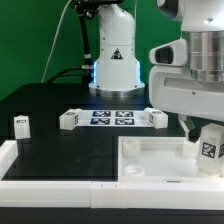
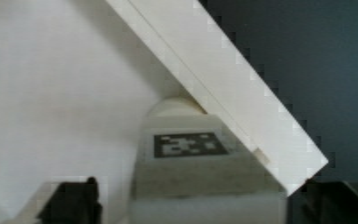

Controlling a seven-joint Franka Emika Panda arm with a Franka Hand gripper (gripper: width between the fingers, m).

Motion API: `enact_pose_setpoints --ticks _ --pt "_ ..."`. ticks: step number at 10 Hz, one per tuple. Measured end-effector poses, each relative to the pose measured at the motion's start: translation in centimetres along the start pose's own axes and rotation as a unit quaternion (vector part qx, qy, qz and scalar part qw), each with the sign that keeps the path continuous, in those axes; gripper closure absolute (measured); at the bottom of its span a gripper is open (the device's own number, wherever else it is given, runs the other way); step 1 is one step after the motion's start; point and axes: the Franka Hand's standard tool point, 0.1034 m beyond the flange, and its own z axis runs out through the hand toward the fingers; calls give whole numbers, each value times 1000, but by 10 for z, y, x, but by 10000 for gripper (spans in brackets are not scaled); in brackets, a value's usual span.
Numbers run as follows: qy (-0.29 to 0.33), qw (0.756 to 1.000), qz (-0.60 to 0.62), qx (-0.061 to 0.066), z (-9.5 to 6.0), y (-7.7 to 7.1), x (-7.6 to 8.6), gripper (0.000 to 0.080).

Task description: Assemble one leg

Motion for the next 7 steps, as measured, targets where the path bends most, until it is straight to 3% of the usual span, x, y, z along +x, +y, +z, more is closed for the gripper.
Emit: enact_pose_setpoints --ticks 3,5,7 --pt "-3 998 -66 -4 1 -1 -4 153" --pt "6 976 -218 -13 -1 -6 -5 153" --pt "5 942 -334 -13 -2 -6 -3 150"
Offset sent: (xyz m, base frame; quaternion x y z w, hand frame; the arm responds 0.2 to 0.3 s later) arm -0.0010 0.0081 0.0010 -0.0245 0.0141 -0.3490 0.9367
